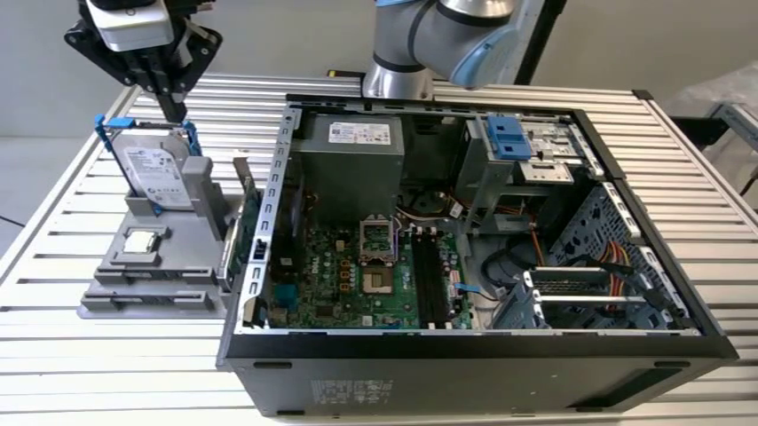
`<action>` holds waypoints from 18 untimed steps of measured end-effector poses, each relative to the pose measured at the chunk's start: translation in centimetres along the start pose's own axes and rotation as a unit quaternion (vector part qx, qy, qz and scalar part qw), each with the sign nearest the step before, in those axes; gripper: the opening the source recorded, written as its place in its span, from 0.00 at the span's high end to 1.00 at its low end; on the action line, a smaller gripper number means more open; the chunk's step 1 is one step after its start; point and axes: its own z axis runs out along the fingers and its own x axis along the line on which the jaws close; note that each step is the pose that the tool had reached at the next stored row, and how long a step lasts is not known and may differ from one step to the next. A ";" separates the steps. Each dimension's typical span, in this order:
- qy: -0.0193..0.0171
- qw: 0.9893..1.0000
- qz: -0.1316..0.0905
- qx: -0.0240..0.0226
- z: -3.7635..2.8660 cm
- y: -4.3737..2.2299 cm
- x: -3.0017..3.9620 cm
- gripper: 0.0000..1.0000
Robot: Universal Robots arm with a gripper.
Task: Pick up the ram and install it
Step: 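Reach for the ram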
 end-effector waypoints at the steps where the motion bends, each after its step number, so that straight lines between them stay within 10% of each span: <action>1: 0.000 1.000 0.000 0.000 0.00 -0.01 0.13 1.00; 18: 0.003 1.000 0.000 0.000 0.08 -0.15 2.01 1.00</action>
